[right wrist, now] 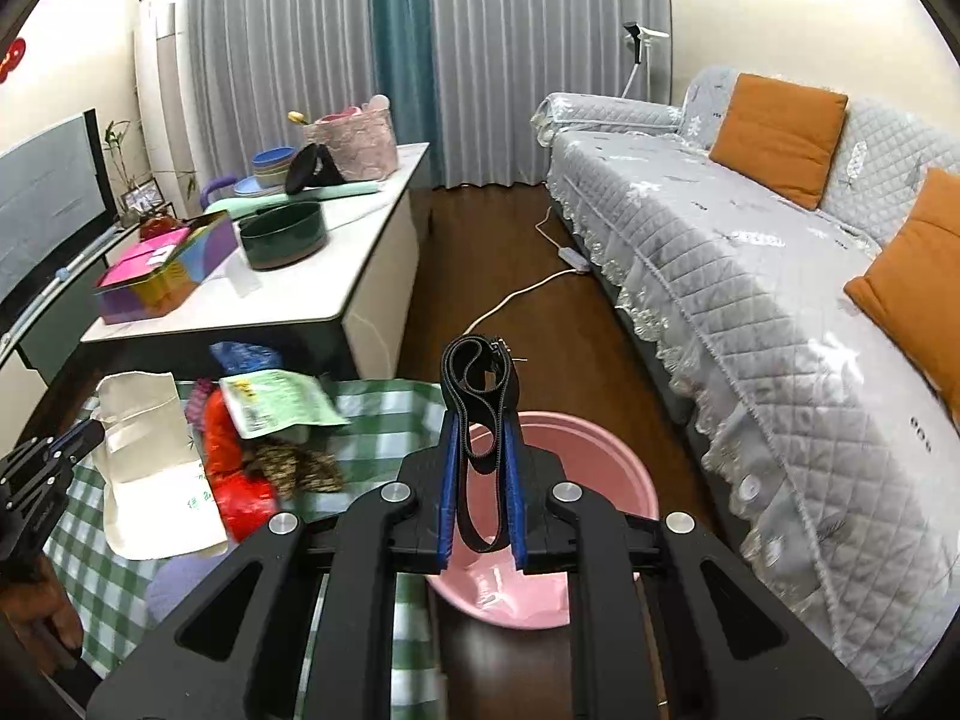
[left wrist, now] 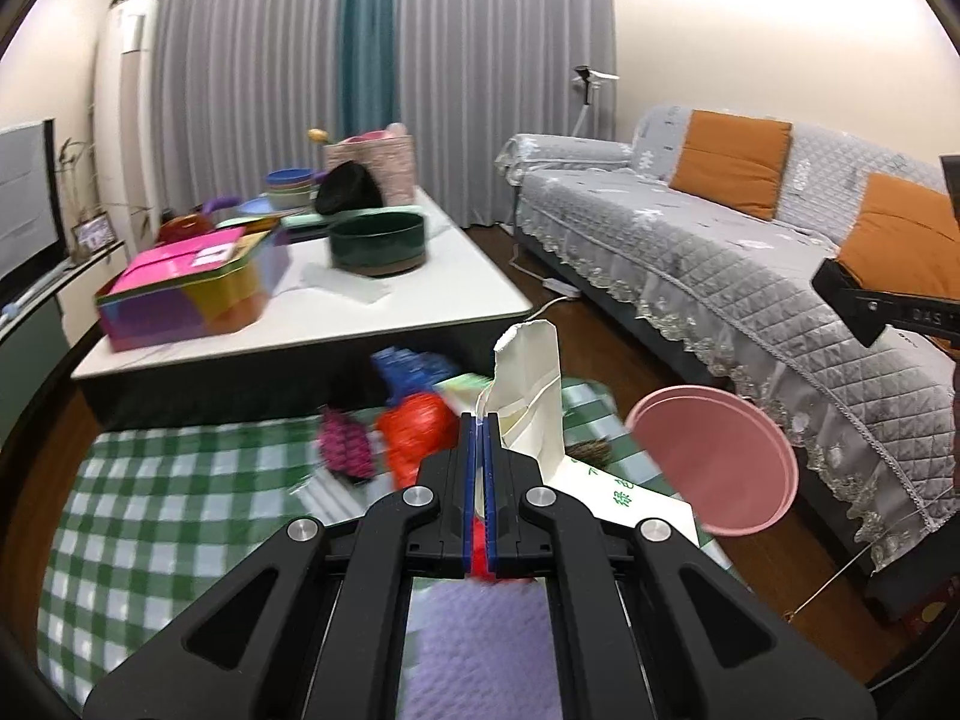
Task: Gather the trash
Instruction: 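Carry the white box and black strap over the pink bin with both grippers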
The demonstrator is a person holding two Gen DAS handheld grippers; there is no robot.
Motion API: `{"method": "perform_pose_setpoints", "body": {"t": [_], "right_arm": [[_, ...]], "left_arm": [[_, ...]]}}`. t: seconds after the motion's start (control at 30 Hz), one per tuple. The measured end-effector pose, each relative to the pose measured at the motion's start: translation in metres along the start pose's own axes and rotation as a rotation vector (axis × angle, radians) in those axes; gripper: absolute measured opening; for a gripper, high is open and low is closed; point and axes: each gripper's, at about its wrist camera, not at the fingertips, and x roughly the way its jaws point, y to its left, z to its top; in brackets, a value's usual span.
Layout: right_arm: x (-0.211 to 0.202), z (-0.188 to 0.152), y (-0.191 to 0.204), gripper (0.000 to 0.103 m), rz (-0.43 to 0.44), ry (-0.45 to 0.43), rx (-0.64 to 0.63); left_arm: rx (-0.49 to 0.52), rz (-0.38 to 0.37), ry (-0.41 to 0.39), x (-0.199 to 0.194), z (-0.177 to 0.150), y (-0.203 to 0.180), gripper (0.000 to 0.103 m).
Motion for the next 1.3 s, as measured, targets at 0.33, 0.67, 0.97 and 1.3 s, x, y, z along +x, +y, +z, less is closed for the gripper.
{"method": "perform_pose_setpoints", "body": {"t": [0.33,0.67,0.97,1.3], "right_arm": [[0.055,-0.007,-0.039,0.015,-0.044,0.067,0.024],[0.075,-0.014,-0.061,0.015,-0.075,0.101,0.089],[0.081,-0.017,-0.064,0.015,-0.102,0.105,0.085],[0.081,-0.016,-0.067,0.02,-0.109,0.103,0.095]], "left_arm": [[0.062,-0.079,0.011,0.063,0.017,-0.074,0.002],[0.109,-0.133,0.037,0.114,0.023,-0.117,0.002],[0.128,-0.163,0.053,0.132,0.024,-0.134,0.002],[0.148,-0.193,0.051,0.136,0.033,-0.144,0.003]]}}
